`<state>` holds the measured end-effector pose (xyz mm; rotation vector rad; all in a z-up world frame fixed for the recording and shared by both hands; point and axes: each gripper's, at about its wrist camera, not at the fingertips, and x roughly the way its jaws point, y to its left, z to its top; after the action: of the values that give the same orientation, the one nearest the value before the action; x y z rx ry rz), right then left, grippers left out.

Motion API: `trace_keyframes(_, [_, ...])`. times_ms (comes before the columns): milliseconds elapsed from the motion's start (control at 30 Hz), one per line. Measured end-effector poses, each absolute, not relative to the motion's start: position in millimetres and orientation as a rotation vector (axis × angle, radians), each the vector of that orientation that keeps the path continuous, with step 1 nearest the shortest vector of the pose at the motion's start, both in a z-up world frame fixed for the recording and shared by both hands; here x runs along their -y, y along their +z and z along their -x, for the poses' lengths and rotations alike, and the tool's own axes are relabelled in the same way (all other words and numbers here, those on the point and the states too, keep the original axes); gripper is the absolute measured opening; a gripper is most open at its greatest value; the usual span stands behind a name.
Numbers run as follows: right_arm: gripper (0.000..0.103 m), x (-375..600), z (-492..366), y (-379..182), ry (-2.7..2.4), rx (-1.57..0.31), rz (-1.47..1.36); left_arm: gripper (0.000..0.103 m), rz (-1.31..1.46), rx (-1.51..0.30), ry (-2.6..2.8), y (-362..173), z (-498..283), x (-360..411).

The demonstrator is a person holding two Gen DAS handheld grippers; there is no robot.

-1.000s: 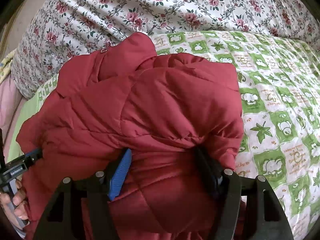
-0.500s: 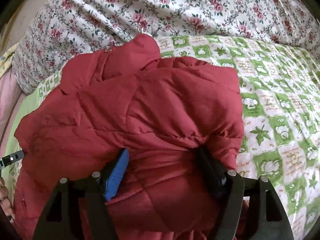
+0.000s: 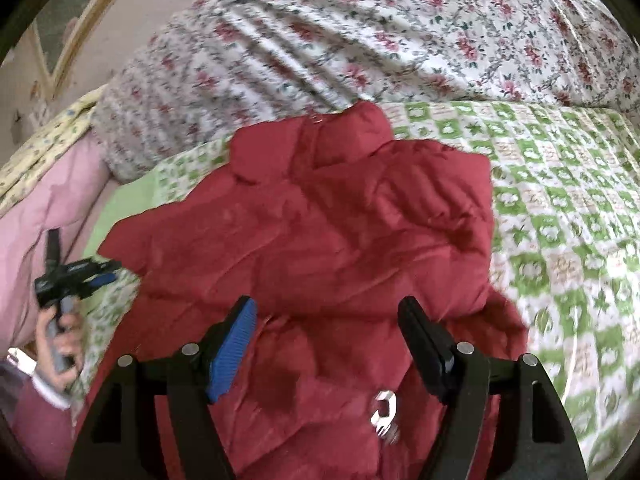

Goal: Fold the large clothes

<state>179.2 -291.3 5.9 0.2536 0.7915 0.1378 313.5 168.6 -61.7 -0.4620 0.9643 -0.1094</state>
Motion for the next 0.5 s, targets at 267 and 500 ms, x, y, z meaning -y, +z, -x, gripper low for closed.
trace_keyframes(267, [0.076,285,-142,7,0.166,-0.809,-0.278,0.054,0.533,-0.962,-0.02,-73,-333,-213])
trace_keyframes(500, [0.076,289,-115,12,0.159,-0.798,-0.293,0.054,0.687,-0.937,0.119,-93,-369,-278])
